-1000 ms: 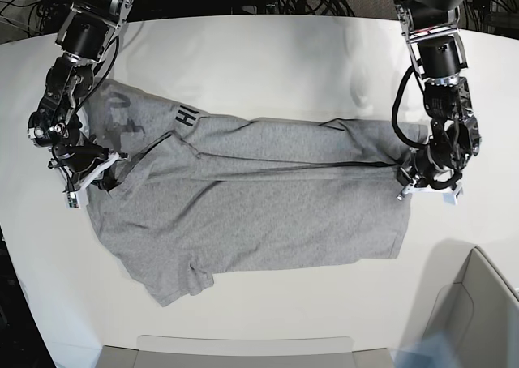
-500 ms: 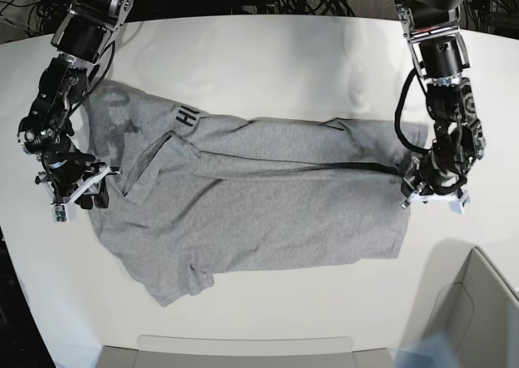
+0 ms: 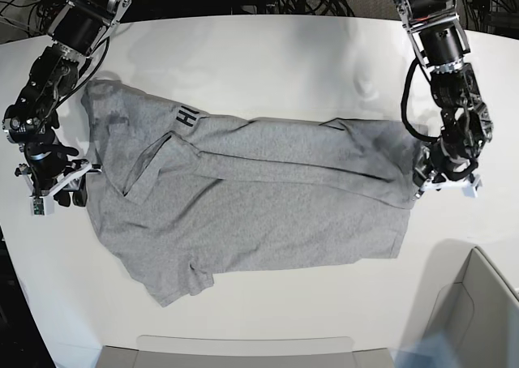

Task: Fold the T-shirt properly
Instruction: 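Release the shirt and raise both grippers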

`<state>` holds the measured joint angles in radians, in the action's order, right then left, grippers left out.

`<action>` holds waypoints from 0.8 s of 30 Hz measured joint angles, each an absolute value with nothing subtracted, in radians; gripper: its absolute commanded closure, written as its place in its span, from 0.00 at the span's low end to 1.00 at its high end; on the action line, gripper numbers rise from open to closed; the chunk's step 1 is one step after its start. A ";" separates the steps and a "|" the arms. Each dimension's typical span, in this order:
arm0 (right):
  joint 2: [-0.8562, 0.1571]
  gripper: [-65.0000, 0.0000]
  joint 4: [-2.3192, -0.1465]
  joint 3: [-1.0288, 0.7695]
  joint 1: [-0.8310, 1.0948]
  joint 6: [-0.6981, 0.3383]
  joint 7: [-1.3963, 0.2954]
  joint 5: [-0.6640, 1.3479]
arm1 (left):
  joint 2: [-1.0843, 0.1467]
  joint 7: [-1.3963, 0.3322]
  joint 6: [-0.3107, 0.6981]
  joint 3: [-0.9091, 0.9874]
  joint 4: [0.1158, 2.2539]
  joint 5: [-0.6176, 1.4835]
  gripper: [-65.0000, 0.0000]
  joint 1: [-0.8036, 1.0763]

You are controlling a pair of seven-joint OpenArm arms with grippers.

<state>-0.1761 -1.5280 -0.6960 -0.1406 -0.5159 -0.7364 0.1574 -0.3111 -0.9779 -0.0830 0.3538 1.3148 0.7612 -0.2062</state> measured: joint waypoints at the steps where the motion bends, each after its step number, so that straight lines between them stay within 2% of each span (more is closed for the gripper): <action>1: -0.174 0.68 -1.544 -0.708 -0.134 -0.516 -0.736 0.160 | -0.315 -0.989 -0.084 0.372 1.358 0.760 0.83 -0.184; 5: -0.181 0.68 -1.636 -0.738 -0.074 -0.515 -0.742 0.186 | -0.318 -1.026 -0.081 0.405 1.551 0.762 0.83 -0.112; 10: -0.171 0.68 -1.777 -0.843 -0.001 -0.519 -0.949 0.317 | -0.312 -1.048 -0.075 0.406 1.687 0.773 0.83 -0.013; 17: -0.174 0.67 -1.834 -1.013 0.109 -0.516 -1.221 0.456 | -0.288 -1.046 -0.076 0.400 1.706 0.770 0.83 0.068; 21: -0.177 0.67 -1.822 -1.023 0.184 -0.516 -1.240 0.558 | -0.289 -1.045 -0.078 0.399 1.708 0.767 0.82 0.103; 24: -0.177 0.63 -1.726 -1.023 0.187 -0.517 -1.234 0.588 | -0.287 -1.046 -0.078 0.399 1.708 0.767 0.82 0.109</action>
<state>-0.1772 -1.7264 -1.0229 0.1875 -0.5167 -1.2343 0.5884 -0.2874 -1.0458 -0.0784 0.3992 1.7081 0.7673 0.1089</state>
